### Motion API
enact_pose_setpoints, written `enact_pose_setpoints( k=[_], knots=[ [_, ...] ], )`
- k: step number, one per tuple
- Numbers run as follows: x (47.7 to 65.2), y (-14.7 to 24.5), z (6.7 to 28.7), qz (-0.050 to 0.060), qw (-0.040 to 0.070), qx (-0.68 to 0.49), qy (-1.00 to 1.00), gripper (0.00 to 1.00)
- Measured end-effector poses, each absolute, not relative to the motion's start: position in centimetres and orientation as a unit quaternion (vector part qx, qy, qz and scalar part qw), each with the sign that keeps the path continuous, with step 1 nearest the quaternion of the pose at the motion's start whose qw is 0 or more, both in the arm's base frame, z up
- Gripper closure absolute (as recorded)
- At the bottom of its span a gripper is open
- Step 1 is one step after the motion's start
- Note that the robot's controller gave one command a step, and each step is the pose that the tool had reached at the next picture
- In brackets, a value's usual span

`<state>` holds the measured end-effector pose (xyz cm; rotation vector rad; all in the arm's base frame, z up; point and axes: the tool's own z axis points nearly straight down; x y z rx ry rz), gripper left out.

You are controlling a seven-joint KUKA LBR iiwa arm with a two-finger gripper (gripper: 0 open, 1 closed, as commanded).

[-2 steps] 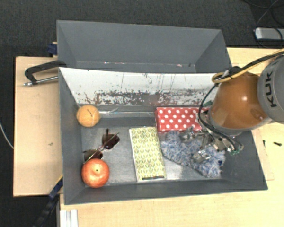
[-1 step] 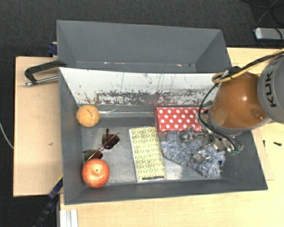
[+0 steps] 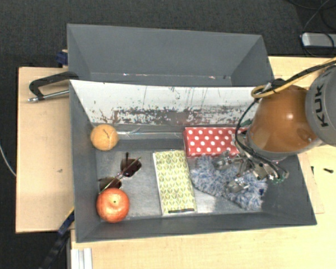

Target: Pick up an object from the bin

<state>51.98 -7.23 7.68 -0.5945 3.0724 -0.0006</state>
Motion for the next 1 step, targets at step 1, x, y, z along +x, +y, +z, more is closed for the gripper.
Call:
enact_pose_setpoints(
  k=[1],
  knots=[
    [50.37, -8.59, 12.12, 0.001, 0.003, -0.166, 0.986, 1.0]
  ],
)
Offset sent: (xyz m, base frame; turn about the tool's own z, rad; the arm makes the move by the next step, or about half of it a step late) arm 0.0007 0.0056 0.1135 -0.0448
